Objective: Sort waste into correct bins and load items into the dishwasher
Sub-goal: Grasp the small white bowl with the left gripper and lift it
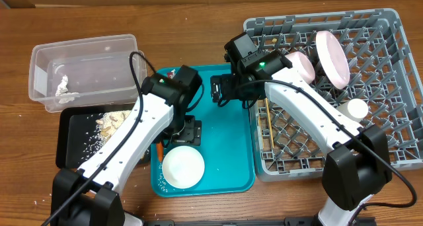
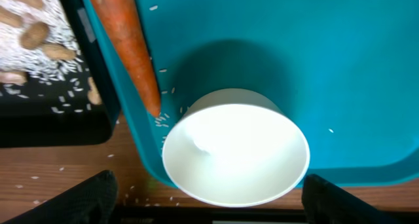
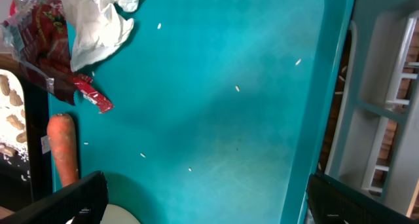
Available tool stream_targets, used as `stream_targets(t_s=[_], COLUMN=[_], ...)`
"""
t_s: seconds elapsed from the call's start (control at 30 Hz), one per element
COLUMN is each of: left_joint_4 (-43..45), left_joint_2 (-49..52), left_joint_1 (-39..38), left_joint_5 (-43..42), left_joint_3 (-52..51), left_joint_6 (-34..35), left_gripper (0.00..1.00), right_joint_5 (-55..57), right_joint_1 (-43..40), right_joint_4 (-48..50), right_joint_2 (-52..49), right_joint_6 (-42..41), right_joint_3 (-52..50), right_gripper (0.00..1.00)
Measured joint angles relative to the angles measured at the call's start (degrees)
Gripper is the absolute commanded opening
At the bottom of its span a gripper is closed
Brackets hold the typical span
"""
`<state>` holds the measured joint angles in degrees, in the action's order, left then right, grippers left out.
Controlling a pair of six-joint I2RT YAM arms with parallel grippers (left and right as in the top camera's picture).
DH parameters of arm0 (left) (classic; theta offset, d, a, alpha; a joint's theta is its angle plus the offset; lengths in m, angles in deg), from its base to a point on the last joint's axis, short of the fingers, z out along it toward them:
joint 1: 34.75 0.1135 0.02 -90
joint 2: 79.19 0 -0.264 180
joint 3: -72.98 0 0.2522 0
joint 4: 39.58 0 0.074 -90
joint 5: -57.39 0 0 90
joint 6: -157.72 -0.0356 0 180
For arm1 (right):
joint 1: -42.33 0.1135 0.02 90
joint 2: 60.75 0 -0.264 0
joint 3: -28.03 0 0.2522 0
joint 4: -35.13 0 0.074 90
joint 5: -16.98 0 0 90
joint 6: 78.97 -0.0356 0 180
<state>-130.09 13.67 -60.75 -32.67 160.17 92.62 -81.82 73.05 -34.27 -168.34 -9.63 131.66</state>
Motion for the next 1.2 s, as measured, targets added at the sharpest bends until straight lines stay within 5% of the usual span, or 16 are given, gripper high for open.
stream_targets(t_s=[0.47, 0.87, 1.03, 1.2], left_joint_4=[9.9, 21.2, 22.1, 16.5], left_joint_2=[0.0, 0.0, 0.0, 0.0], left_joint_1=[0.7, 2.1, 2.1, 2.1], left_joint_5=[-2.2, -4.7, -4.9, -5.6], left_joint_3=[-5.7, -18.5, -19.2, -18.8], left_joint_6=[-4.2, -5.6, -5.8, -6.0], left_gripper=[1.00, 0.93, 0.85, 0.86], right_joint_5=[-1.9, -4.3, -4.4, -4.5], right_joint_1=[-10.0, -10.1, -10.1, -10.1], right_joint_4=[2.6, -0.5, -0.9, -1.4], right_joint_2=[0.0, 0.0, 0.0, 0.0], right_joint_6=[-7.1, -7.8, -7.8, -7.8], right_joint_3=[0.0, 0.0, 0.0, 0.0], right_gripper=[1.00, 1.00, 1.00, 1.00])
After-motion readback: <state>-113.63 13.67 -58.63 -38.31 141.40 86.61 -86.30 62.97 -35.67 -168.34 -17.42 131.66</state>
